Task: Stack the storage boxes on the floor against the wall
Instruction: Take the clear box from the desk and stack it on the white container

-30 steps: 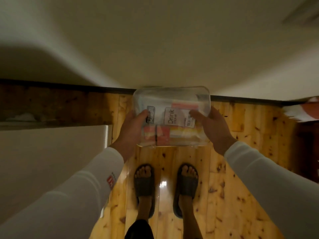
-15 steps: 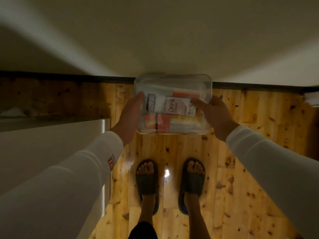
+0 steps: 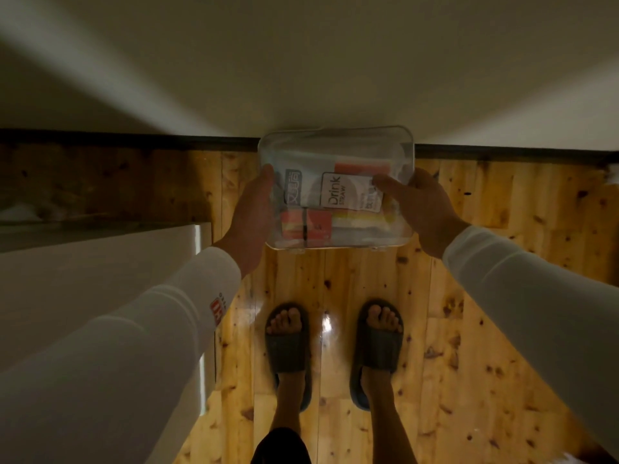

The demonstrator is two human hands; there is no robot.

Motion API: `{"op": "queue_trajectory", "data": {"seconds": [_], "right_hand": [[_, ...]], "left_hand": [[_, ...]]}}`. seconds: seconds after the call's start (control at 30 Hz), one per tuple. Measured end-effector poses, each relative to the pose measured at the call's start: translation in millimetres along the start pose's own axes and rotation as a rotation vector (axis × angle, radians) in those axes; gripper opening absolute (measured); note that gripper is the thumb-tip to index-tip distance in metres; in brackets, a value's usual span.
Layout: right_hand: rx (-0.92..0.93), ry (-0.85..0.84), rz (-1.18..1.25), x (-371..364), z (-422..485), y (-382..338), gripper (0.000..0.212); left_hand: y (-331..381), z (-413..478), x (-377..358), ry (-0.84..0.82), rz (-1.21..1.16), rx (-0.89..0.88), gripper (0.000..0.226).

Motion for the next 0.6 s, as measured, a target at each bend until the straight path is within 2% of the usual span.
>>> {"op": "queue_trajectory", "data": {"seconds": [0.13,0.23,0.3,0.47,0.6], "right_hand": [[-0.008,-0.006,-0.024,1.0,-1.0,0.1,0.024],[-0.003,-0.032,-0.065,3.7,-1.4,-2.0,0.018],[0.006,-0.030,-0.086,5.7,-3.2,-4.2,0.026],[0.035,-0.021,-0.168,13.7,-5.5,-6.8,0.052],[0.044,0.023,-0.199,20.5,-10.4,-11.0,0.066]], "left_hand": [[-4.8,4.4,1.4,0.035,-0.003,-0.007,0.025],[-4.3,6.6,0.2,0.021,-0.002,0.017,0.038],[-2.7,6.7,-0.4,0.012,0.022,0.023,0.046],[0.5,3.0,-1.8,0.047,0.084,-0.032,0.033],[8.8,-4.1,-2.0,0.093,0.154,-0.067,0.048]]}}
Point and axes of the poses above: each hand's wrist, its own z-axis towards the middle knuckle, its own x-axis out of the back of the hand, y = z × x, the point moved 3 cm from there along z, towards the middle knuckle, and after that the axes turned 10 degrees about -z, right-handed, at the moved point
